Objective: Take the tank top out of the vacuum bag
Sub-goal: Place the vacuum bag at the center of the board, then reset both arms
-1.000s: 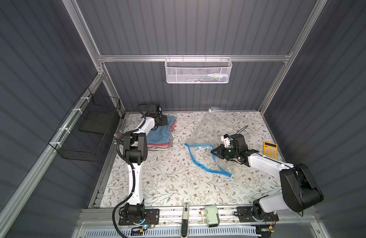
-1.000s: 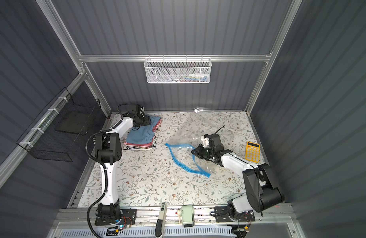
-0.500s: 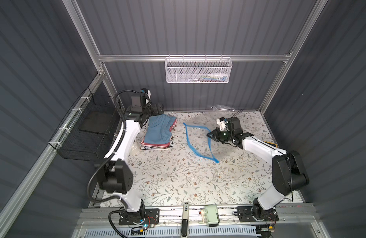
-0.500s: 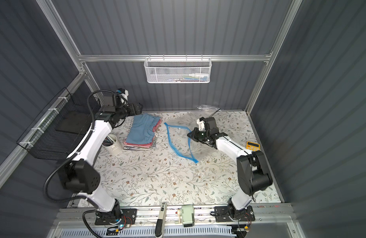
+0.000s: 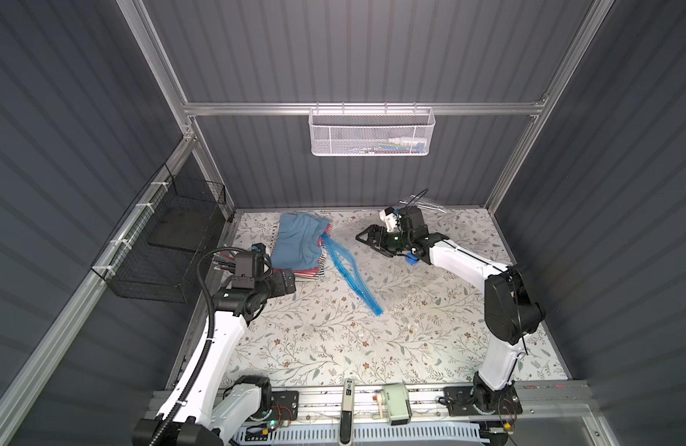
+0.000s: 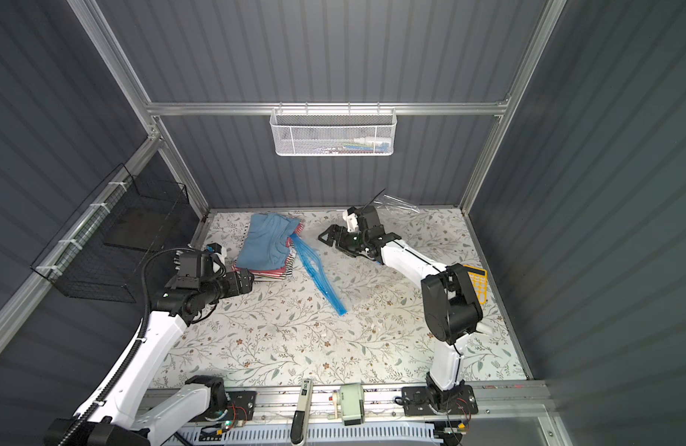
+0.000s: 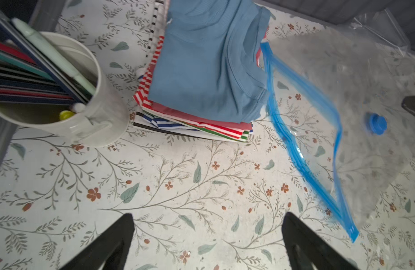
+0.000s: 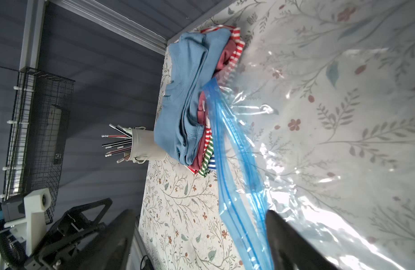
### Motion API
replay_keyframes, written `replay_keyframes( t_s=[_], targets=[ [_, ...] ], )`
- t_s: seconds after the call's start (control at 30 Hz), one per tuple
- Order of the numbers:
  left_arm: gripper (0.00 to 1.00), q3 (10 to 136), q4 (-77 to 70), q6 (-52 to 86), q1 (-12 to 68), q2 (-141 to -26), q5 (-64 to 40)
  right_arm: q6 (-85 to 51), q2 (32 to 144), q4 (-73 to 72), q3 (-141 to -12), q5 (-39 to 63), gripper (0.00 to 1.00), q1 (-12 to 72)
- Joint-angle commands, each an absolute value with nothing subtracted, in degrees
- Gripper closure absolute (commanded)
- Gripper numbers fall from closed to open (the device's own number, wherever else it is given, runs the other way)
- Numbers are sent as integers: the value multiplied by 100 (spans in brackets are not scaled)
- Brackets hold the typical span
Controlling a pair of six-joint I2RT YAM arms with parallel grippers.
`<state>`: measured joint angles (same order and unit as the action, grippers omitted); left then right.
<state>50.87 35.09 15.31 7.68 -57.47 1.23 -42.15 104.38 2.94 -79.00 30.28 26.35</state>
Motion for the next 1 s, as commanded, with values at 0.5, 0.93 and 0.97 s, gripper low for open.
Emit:
replay_keyframes(
  t_s=[0.5, 0.93, 0.97],
  targets=[
    [0, 3264, 1292, 1647, 773, -5751, 1811, -2309, 4607, 364, -3728, -730, 1, 1434],
    [0, 1824, -3939, 329, 791, -7555, 1817, -277, 5809, -4304, -931, -2375, 1, 1098],
    [0, 1937, -4355, 209, 791, -7981, 1864, -144, 5995, -4360, -1020, -2152, 1, 1076]
  ],
)
